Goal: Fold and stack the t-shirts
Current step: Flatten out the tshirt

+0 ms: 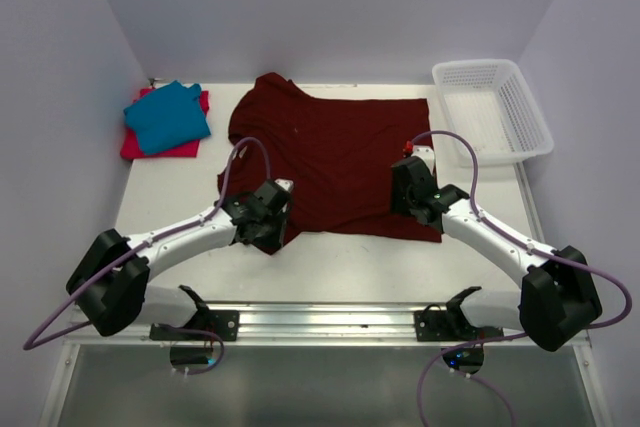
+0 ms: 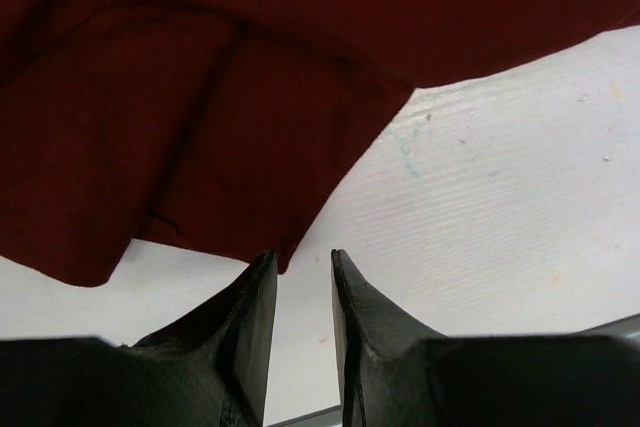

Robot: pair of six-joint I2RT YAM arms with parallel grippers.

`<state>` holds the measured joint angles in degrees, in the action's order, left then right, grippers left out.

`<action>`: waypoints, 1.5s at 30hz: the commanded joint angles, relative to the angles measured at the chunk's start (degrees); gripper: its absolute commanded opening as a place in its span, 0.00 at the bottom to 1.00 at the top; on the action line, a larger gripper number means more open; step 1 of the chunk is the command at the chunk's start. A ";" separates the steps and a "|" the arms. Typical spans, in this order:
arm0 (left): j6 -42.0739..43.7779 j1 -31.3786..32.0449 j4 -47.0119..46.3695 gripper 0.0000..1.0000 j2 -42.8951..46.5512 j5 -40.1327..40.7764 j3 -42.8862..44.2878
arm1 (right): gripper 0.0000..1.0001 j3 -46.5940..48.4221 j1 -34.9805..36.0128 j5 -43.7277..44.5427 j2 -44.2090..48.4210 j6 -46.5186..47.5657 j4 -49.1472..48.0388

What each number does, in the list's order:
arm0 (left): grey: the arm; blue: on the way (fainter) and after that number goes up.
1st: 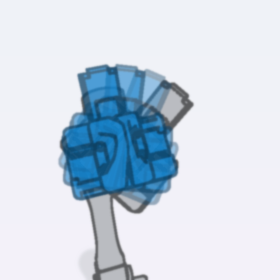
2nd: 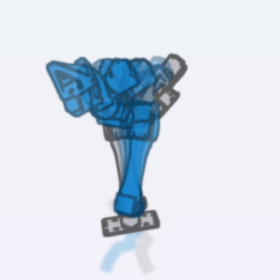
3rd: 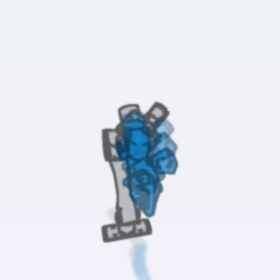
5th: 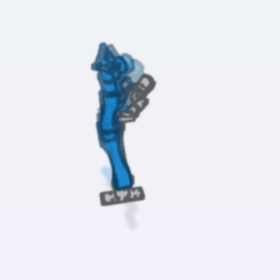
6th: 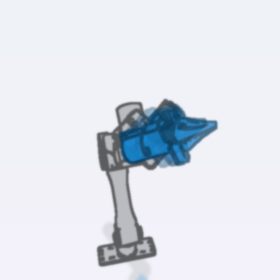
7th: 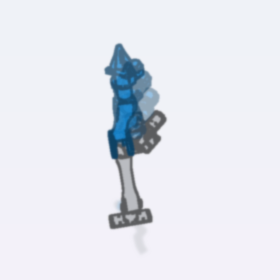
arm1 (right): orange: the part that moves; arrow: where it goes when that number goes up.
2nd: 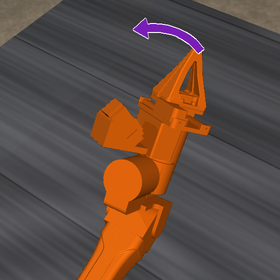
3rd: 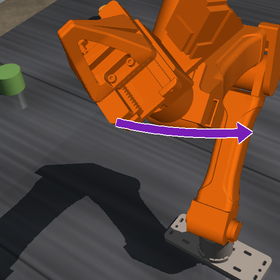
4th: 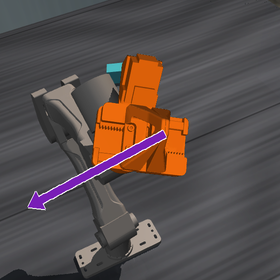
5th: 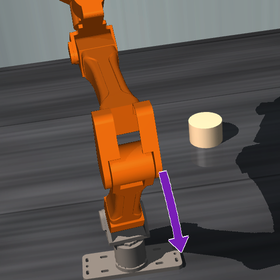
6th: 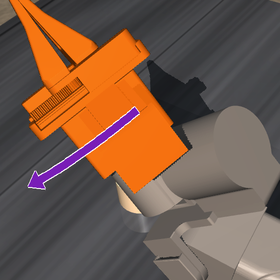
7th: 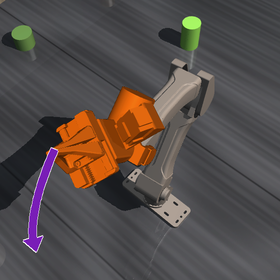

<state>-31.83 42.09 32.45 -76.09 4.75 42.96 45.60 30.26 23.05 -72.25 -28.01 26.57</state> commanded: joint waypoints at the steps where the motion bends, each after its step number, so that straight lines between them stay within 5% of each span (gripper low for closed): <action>1: 1.51 0.28 1.48 0.31 -1.60 3.77 -0.07 | 0.52 0.01 -0.03 1.74 1.49 0.06 0.41; 17: 4.15 0.36 -1.59 0.31 -9.15 -0.25 -1.65 | 0.53 -0.60 -0.03 3.58 4.13 0.85 1.47; 22: 4.33 1.15 -3.00 0.00 -9.95 -3.60 -2.00 | 0.52 -0.96 -0.03 4.37 4.66 1.20 1.56; 41: -4.02 11.53 4.20 0.00 -0.46 -5.02 8.46 | 0.53 -1.04 -0.03 4.90 3.96 1.38 1.12; 43: -4.02 11.53 4.29 0.11 -1.16 -5.02 7.76 | 0.56 -0.96 -0.03 4.99 4.22 1.38 1.21; 45: -4.20 11.53 3.68 0.10 -1.16 -5.02 7.23 | 0.56 -0.96 -0.03 5.16 4.22 1.47 1.47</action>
<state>-34.48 53.28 35.64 -77.34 0.23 50.13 44.62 30.26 26.17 -68.97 -26.96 28.08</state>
